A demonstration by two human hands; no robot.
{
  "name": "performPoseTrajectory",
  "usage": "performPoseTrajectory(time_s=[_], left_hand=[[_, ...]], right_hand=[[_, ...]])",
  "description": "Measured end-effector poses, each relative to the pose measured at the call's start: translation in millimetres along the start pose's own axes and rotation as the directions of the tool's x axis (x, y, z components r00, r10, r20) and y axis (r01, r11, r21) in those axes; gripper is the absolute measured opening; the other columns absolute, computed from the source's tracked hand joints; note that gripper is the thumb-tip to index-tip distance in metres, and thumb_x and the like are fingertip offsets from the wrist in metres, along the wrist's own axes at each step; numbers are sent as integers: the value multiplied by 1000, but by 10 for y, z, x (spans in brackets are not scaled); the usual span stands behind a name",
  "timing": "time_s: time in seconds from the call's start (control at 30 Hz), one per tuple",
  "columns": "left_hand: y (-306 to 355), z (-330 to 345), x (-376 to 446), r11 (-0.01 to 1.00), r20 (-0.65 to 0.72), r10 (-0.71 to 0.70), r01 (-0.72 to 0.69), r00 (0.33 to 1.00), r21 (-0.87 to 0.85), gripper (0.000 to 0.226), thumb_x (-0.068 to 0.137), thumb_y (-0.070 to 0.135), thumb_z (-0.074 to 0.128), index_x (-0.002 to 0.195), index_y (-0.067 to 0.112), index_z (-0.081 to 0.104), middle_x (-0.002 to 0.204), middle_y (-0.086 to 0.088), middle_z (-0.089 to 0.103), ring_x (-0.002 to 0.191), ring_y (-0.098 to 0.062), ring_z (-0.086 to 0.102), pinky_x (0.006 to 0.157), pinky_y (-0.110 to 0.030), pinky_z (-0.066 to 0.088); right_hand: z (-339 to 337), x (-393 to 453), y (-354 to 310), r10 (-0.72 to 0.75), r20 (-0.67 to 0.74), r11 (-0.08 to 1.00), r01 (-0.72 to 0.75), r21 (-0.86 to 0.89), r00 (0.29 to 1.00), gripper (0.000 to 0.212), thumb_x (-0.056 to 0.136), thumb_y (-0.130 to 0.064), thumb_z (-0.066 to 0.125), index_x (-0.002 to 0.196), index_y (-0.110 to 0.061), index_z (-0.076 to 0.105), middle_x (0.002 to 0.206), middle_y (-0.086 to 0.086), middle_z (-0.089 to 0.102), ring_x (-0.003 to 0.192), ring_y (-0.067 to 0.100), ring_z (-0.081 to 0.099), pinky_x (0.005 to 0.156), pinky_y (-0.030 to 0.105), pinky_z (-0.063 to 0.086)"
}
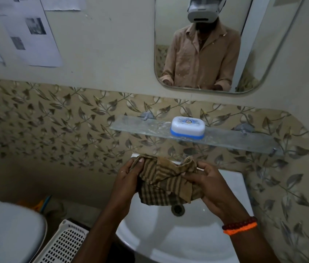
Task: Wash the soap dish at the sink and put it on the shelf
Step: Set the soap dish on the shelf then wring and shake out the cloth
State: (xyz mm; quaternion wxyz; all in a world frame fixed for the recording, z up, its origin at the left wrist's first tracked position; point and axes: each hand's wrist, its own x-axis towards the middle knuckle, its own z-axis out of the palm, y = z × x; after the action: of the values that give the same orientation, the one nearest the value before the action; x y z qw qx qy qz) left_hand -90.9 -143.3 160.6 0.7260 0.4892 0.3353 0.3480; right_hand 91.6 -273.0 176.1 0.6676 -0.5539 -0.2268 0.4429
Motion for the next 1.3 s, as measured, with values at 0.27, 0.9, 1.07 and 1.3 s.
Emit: performPoseTrajectory(time_s=[0.27,0.9,1.07,1.3], left_hand=[[-69,-191,5,771,152,-491,509,858,-381,38,90,27,72,110,-5,76,114,-22,74,93,-34,74,78,-41,63],[-77,-263,74,852,-41,14,10,999,523,39,97,9,59,121,40,60,103,-12,70,87,-22,70,64,-36,62],[569,-77,216,371,342,-64,-296,937,880,39,89,17,71,123,33,61,113,-8,71,100,-30,69,83,-49,60],[1277,193,252,147,517,-352,-499,781,854,42,89,19,74,124,40,62,122,16,58,105,-6,62,72,-20,56]], right_hand=[[312,163,239,247,46,929,-250,271,968,27,98,-13,62,117,4,69,114,22,74,106,34,72,85,38,59],[385,-55,1010,427,130,746,-430,508,895,83,73,6,78,145,10,37,129,32,62,112,39,68,74,39,63],[329,-115,981,496,327,786,-576,226,805,57,77,-28,88,124,-3,67,120,36,66,107,49,67,88,56,58],[66,360,360,135,166,679,31,-734,977,135,57,-53,93,158,-38,5,162,2,28,142,20,37,102,35,50]])
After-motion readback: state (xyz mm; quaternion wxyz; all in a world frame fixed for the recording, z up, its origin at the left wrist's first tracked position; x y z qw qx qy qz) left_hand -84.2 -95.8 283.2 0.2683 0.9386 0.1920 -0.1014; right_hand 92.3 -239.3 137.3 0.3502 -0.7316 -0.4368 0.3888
